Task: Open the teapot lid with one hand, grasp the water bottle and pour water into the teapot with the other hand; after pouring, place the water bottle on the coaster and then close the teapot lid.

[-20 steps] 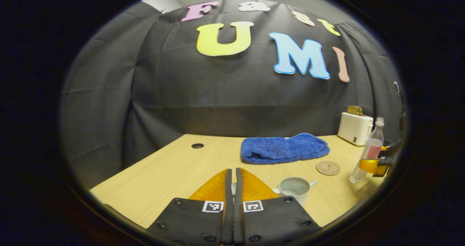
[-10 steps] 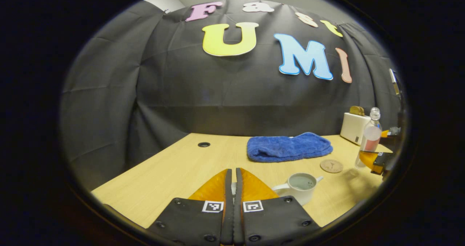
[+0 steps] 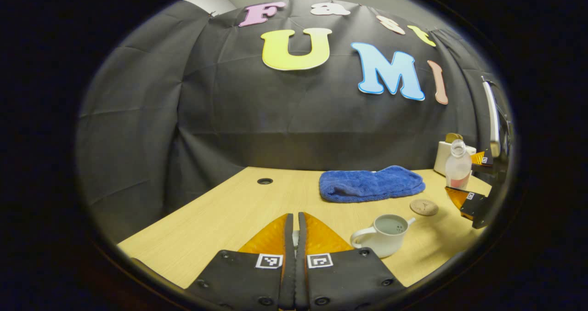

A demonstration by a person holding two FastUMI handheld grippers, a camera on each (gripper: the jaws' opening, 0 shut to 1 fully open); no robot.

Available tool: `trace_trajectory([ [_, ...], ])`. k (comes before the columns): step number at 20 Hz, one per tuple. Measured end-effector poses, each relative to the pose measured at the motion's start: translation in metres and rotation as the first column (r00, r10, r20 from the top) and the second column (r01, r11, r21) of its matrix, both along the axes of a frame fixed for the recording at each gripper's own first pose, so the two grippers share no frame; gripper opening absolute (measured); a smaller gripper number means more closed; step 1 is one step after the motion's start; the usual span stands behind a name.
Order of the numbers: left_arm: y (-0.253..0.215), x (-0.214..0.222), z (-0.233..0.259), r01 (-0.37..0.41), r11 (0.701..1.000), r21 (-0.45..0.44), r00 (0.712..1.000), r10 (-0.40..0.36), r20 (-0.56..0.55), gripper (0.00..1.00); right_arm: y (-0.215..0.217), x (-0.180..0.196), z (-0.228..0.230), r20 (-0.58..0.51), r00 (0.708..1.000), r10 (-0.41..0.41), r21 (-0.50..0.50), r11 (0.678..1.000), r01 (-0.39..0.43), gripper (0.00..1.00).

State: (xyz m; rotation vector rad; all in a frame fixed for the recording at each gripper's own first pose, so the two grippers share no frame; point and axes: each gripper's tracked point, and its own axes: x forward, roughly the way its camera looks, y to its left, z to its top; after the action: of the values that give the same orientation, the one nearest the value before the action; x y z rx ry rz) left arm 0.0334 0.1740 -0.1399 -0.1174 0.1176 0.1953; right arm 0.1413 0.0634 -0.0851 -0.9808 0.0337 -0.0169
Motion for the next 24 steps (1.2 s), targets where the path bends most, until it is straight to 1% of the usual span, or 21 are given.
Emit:
trace_trajectory([
  [3, 0.002, 0.000, -0.002, -0.002, 1.000, -0.005, 1.000, 0.002, -0.003, 0.06, 0.011, 0.009, 0.001, 0.028, 1.000, 0.010, -0.114, 0.993, -0.007, 0.76],
  [6, 0.005, -0.001, -0.006, -0.006, 1.000, -0.009, 1.000, 0.006, -0.009, 0.05, 0.020, 0.010, 0.001, 0.074, 0.997, 0.027, -0.240, 0.971, -0.008, 0.75],
  [9, 0.007, -0.003, -0.006, -0.008, 1.000, -0.017, 1.000, 0.008, -0.012, 0.06, 0.029, 0.012, -0.004, 0.078, 0.996, 0.047, -0.316, 0.949, -0.020, 0.76],
  [13, 0.010, -0.004, -0.011, -0.010, 1.000, -0.016, 1.000, 0.009, -0.019, 0.06, 0.046, 0.018, -0.007, 0.109, 0.991, 0.079, -0.427, 0.904, -0.025, 0.76],
  [21, 0.017, -0.008, -0.016, -0.019, 1.000, -0.014, 0.999, 0.019, -0.029, 0.06, 0.058, 0.020, -0.001, 0.169, 0.977, 0.132, -0.580, 0.815, -0.010, 0.75],
  [24, 0.018, -0.007, -0.017, -0.019, 1.000, -0.015, 0.999, 0.019, -0.033, 0.06, 0.060, 0.029, -0.001, 0.181, 0.972, 0.149, -0.628, 0.778, -0.002, 0.76],
])
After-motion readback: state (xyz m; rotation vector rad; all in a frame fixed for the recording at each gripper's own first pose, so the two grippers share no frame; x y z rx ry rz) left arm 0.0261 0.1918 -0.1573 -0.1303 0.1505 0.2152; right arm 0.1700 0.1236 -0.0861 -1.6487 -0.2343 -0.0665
